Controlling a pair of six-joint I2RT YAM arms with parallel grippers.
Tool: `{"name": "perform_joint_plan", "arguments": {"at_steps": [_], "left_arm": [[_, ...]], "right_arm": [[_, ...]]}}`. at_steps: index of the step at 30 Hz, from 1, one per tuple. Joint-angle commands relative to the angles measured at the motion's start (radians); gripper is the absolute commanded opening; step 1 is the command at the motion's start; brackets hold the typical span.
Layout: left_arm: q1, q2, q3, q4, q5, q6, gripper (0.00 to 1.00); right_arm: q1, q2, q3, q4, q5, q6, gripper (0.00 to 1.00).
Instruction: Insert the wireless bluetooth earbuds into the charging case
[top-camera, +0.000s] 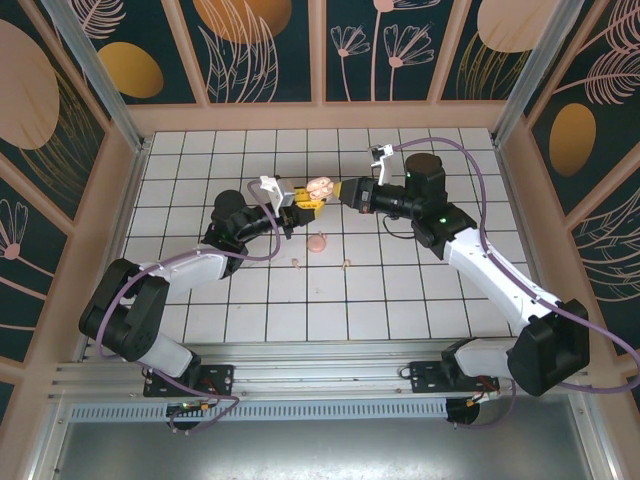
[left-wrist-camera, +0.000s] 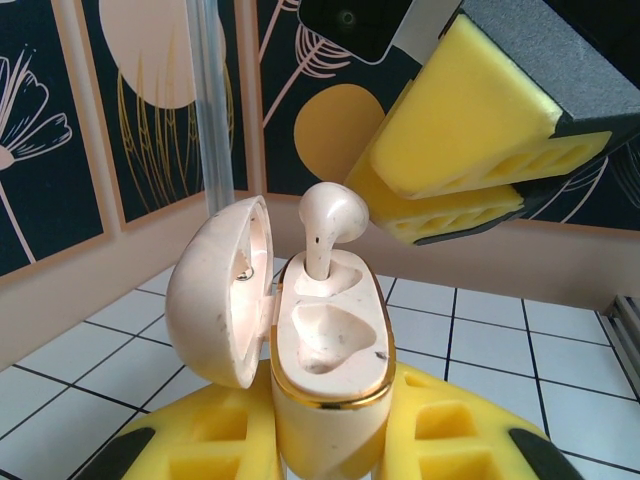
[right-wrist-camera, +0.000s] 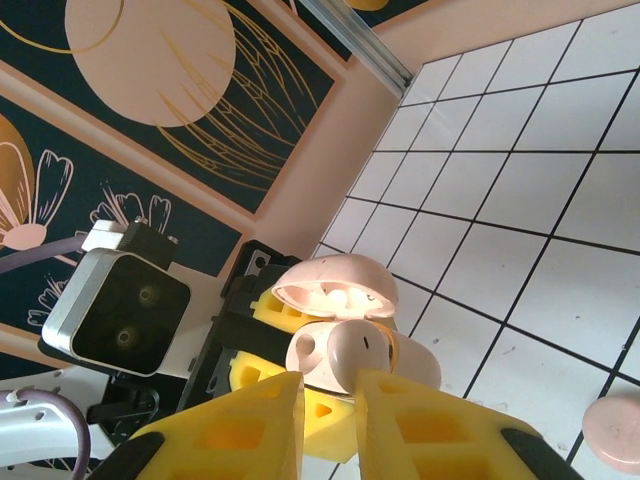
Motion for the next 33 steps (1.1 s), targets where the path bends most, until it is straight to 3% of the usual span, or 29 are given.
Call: {"name": "perform_joint_plan", "arguments": {"at_steps": [1,26,33], "left_arm": [[0.001,-0.018,0.031,0.006,0.017,0.016,0.04],[0.001,-0.017,0.03,-0.005,0.012,0.015,0.03],[0.001,-0.02,0.029,-0.006,0.017,0.017,0.03]], "right_arm": [[-0.004,0.0,0.023,0.04,-0.032,0.008,0.21],[0.029,0.028,0.048,0.026,-0.045,0.002,0.18],[0.011,-0.027,0.054,-0.036,-0.022,-0.028,0.31]]}}
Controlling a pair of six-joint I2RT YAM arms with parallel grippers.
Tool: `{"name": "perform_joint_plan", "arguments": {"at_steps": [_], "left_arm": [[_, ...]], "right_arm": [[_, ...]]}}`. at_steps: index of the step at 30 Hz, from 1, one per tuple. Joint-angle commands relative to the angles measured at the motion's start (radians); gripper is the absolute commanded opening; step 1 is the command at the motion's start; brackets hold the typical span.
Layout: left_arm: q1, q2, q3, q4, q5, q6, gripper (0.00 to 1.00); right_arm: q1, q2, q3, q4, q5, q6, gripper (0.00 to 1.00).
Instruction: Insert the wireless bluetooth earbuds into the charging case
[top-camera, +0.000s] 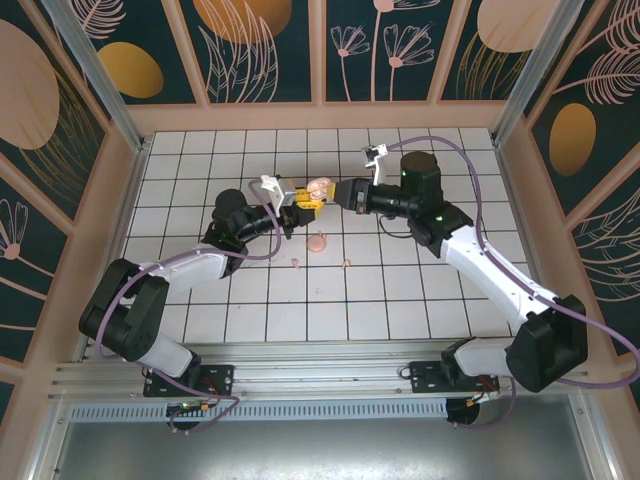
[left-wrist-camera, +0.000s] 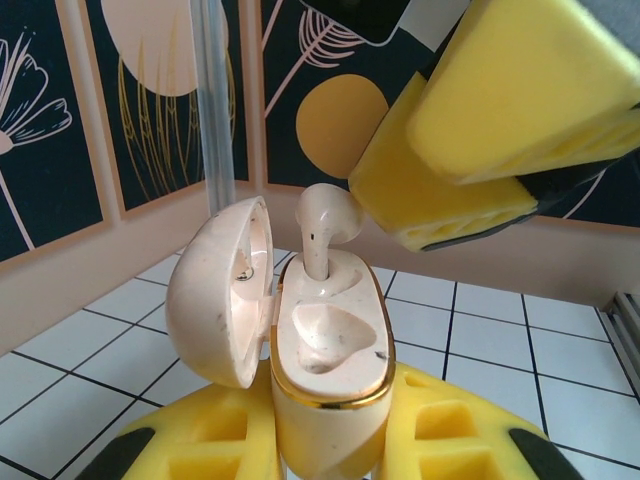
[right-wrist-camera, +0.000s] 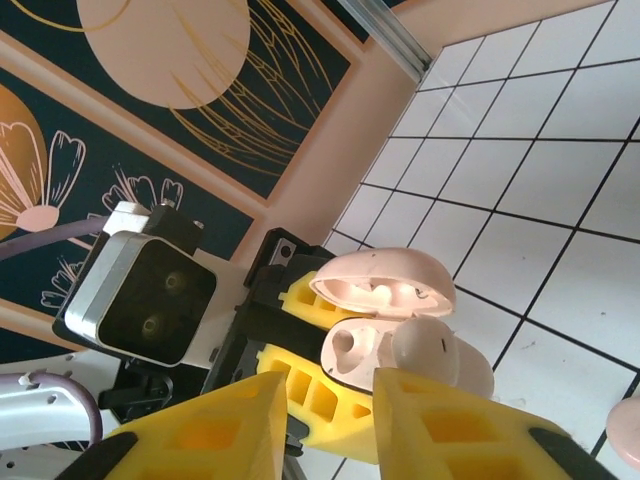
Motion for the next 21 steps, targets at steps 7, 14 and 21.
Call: {"name": "perform_joint_plan", "arguments": {"at_steps": [7,14,21], "left_arm": [[0.0,-0.022,0.027,0.022,0.026,0.016,0.03],[0.0,-0.024,0.027,0.021,0.028,0.015,0.03],[0.0,-0.031,0.024,0.015,0.024,0.018,0.03]], "right_arm": [[-0.055,-0.059,0.03,-0.031,-0.017,0.016,0.34],[-0.055,0.006,0.045,0.01,-0.052,0.048,0.31],[-0.055,0.03,0.052,0.044,-0.085,0.055,0.28]]}}
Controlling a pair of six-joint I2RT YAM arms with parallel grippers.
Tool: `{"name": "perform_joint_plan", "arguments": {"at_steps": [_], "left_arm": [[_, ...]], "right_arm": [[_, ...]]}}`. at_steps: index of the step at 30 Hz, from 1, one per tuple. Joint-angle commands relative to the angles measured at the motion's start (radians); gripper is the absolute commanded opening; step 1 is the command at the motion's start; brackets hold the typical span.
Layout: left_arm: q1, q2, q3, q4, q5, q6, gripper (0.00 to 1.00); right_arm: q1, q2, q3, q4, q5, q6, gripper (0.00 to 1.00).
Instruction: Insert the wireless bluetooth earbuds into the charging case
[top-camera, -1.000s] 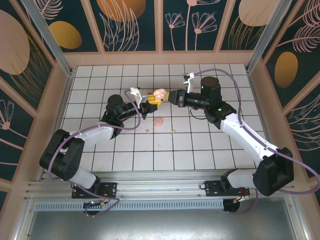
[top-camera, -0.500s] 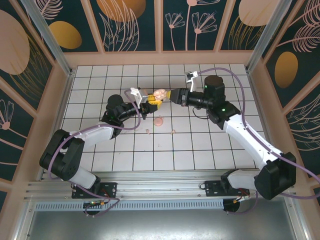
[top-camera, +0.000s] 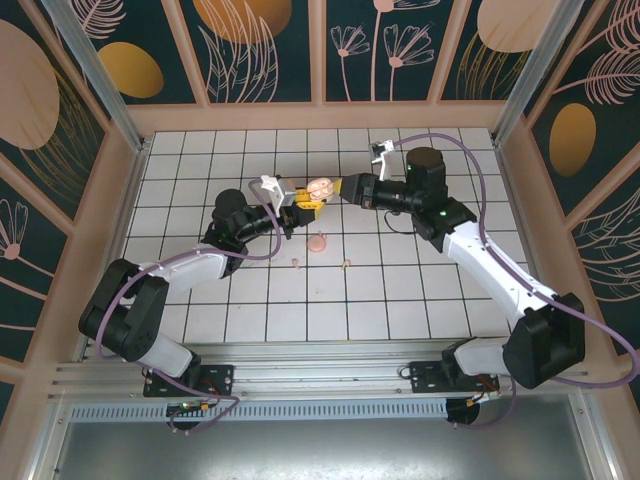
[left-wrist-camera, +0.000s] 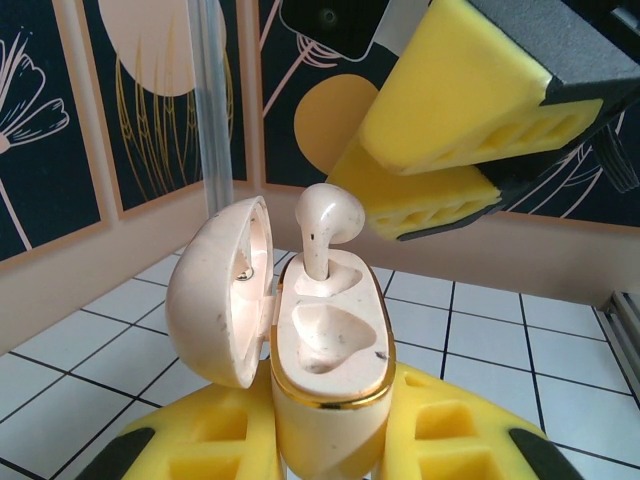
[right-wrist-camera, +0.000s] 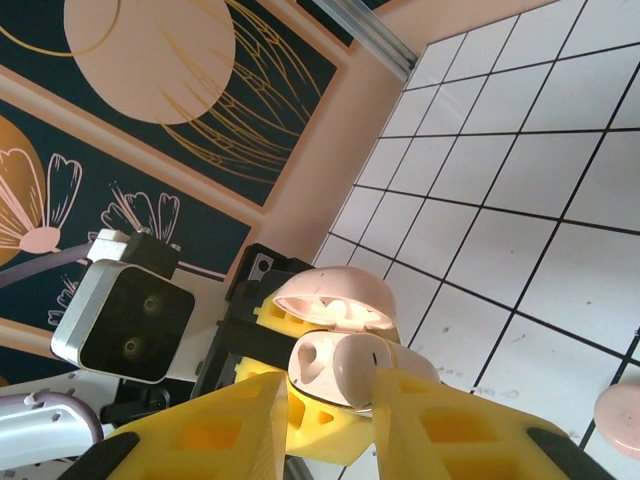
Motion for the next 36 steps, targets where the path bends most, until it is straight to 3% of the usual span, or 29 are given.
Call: {"name": "perform_joint_plan", "arguments": {"at_steps": [1,36], "left_arm": [[0.0,-0.028,0.025,0.019,0.018,0.018,0.03],[-0.001,-0.018,0.039,-0.005,0.012,0.028,0.03]], "right_arm": [[-0.001,0.006,0.033,0.064,-0.041,0.021,0.28],[0.046,0.02,0.033,0.067,-0.036,0.028,0.19]]}}
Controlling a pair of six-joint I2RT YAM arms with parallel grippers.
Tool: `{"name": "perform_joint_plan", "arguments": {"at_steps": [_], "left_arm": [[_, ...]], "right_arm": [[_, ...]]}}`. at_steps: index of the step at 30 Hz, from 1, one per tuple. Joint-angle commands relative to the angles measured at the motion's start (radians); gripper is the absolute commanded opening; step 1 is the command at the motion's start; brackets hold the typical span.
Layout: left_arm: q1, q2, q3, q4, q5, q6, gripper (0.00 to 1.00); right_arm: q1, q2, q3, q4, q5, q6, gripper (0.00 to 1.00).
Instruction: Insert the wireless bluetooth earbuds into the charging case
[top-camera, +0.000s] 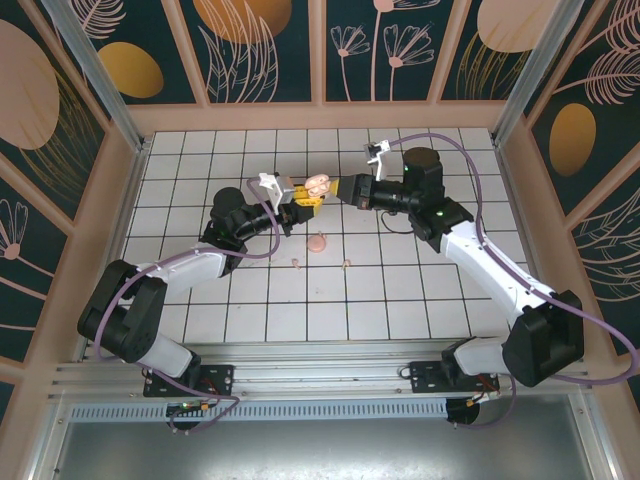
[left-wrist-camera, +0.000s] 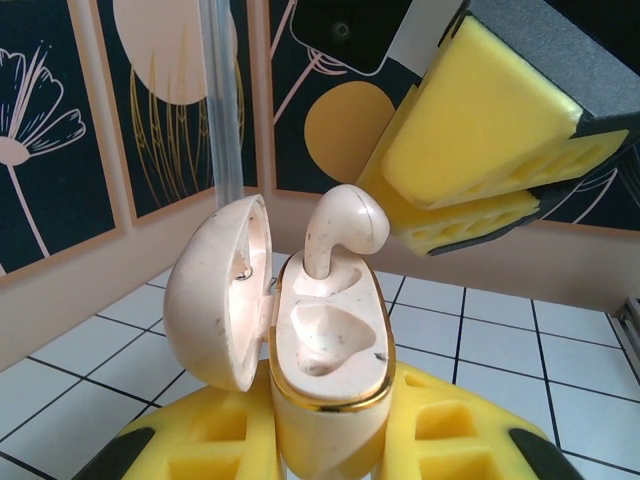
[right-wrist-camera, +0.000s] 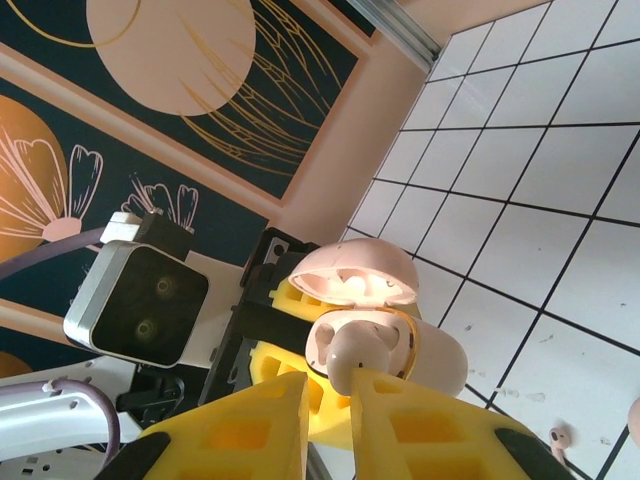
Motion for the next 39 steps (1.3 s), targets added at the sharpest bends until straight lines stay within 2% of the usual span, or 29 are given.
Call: {"name": "perform_joint_plan", "arguments": {"at_steps": [1,14,18,25,31,37,39], "left_arm": [[-0.007,-0.012,0.028,0.003,0.024,0.023,0.03],[-0.007,-0.014,0.022,-0.006,0.021,0.028,0.03],[-0.007,-0.017,0.022,-0.013,0.02,0.033,0.03],[-0.007,-0.023,0.022,-0.019,0.029,0.04,0.03],[-0.007,-0.032,0.005,-0.03,0.012,0.054,0.03],[-0.007,-0.034,-0.075,-0.009,-0.011,0.062,0.03],[-0.007,-0.049,-0.113,0.003,-0.055,0.051,0.03]], "right_arm": [[0.024,0.011,0.033,0.034,-0.016,0.005,0.19],[0.043,0.018,0.037,0.017,0.001,-0.002,0.21],[0.041,-0.004,0.036,-0.017,0.019,-0.016,0.25],[0.02,-0.056,0.047,-0.083,0.043,-0.047,0.26],[-0.005,-0.053,0.108,-0.245,0.1,-0.109,0.29],[-0.008,-0.019,0.176,-0.531,0.24,-0.157,0.29],[-0.008,-0.003,0.185,-0.612,0.287,-0.149,0.3]]}}
